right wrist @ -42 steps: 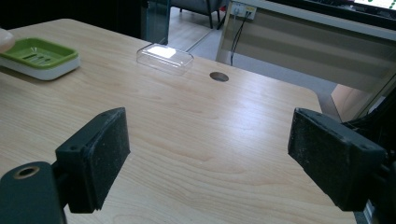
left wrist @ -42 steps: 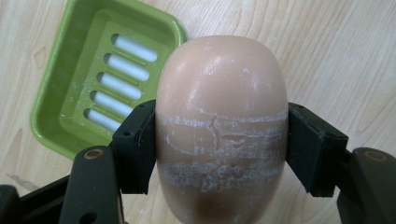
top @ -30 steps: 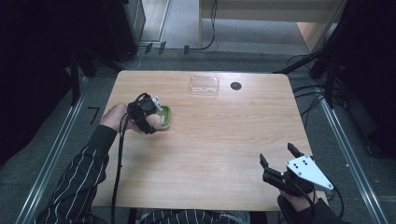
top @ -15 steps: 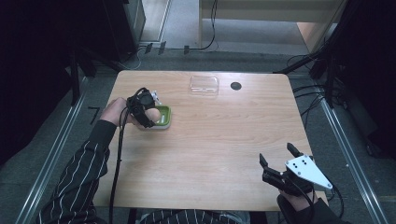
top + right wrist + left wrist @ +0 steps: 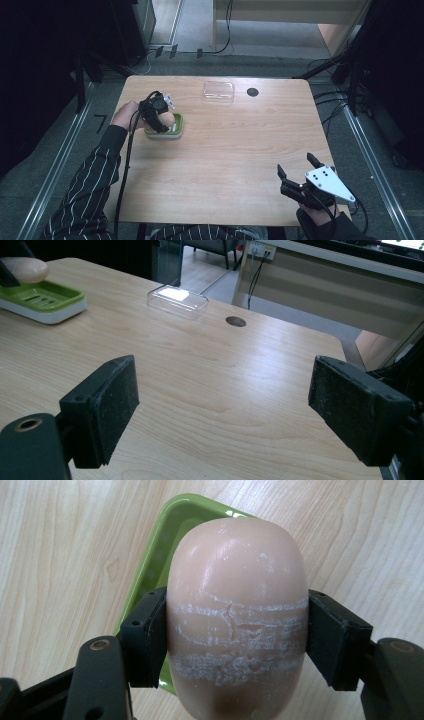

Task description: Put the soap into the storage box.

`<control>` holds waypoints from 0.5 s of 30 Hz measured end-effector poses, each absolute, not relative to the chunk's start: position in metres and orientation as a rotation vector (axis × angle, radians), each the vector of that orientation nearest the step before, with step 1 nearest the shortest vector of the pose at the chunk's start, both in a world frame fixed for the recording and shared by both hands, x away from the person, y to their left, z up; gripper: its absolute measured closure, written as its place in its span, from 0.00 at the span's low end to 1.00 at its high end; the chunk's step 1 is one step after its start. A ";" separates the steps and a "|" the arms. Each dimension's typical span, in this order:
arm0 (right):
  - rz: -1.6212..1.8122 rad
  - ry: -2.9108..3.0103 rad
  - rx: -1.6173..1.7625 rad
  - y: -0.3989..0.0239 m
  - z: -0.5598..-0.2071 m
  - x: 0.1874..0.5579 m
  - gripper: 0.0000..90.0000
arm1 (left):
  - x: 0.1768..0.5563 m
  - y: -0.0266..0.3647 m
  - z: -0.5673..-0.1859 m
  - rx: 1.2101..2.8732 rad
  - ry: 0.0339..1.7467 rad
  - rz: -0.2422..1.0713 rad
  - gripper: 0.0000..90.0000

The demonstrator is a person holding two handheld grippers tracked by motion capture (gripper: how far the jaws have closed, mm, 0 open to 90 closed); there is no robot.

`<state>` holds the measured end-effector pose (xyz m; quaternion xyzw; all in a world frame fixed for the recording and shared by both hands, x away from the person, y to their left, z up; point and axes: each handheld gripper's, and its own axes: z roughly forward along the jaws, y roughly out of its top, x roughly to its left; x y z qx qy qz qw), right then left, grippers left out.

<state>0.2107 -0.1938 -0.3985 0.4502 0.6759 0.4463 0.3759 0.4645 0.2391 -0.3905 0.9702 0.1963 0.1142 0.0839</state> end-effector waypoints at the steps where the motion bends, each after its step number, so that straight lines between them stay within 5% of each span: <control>1: 1.143 1.730 1.150 -0.194 -0.399 0.211 0.15 | 0.465 0.239 -0.392 2.892 0.588 0.345 0.38; 15: 1.139 1.734 1.145 -0.193 -0.399 0.211 0.15 | 0.475 0.241 -0.405 2.890 0.574 0.366 0.38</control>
